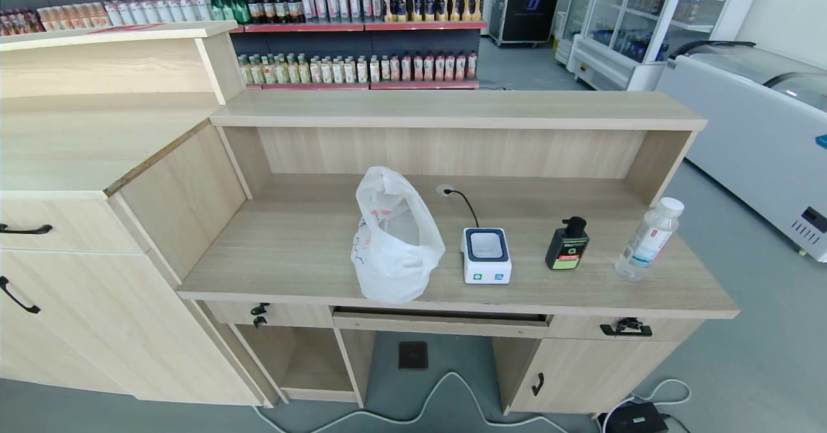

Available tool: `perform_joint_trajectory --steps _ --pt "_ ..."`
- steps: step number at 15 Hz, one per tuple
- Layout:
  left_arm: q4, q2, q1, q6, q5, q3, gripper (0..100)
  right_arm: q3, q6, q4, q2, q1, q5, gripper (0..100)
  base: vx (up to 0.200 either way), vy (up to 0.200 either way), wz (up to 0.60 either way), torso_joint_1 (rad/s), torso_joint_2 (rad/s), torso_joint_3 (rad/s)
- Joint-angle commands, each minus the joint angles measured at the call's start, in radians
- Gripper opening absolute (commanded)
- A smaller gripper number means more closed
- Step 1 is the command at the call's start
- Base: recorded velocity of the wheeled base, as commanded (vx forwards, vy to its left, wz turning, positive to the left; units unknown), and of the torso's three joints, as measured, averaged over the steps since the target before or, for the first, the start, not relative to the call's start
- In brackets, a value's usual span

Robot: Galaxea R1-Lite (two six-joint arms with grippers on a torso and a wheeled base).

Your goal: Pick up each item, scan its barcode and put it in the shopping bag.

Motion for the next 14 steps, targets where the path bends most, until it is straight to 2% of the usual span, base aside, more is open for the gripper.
perform_joint_trajectory --steps 1,3,4,6,8,9,10,12,14 --pt "0.001 0.0 0.001 0.0 0.0 0.001 100 -0.321 0.025 0.053 0.298 0.008 0.025 0 0.0 0.0 0.0 0.0 0.0 0.0" --pt "0.001 0.0 0.001 0.0 0.0 -0.001 100 -0.534 0.111 0.012 0.609 0.008 0.049 0 0.0 0.0 0.0 0.0 0.0 0.0" --pt "-0.001 0.0 0.001 0.0 0.0 0.001 100 -0.564 0.123 -0.083 0.761 -0.012 0.049 0 0.0 0.0 0.0 0.0 0.0 0.0" --pt "-0.001 0.0 0.001 0.0 0.001 0.001 100 -0.504 0.07 -0.43 1.042 -0.064 0.054 0 0.0 0.0 0.0 0.0 0.0 0.0" --pt "-0.001 0.0 0.001 0.0 0.0 -0.001 100 -0.472 0.016 -0.697 1.228 -0.07 0.101 0 0.0 0.0 0.0 0.0 0.0 0.0" --pt "-0.001 0.0 0.001 0.0 0.0 -0.001 100 -0.472 0.016 -0.697 1.228 -0.07 0.101 100 0.0 0.0 0.0 0.0 0.0 0.0" --pt "-0.001 0.0 0.001 0.0 0.0 -0.001 100 -0.45 -0.019 -0.761 1.311 -0.07 0.154 100 0.0 0.0 0.0 0.0 0.0 0.0" --pt "-0.001 0.0 0.001 0.0 0.001 0.001 100 -0.461 -0.049 -0.791 1.398 -0.066 0.17 100 0.0 0.0 0.0 0.0 0.0 0.0" --pt "-0.001 0.0 0.001 0.0 0.001 0.001 100 -0.444 -0.053 -0.899 1.501 -0.083 0.293 100 0.0 0.0 0.0 0.0 0.0 0.0"
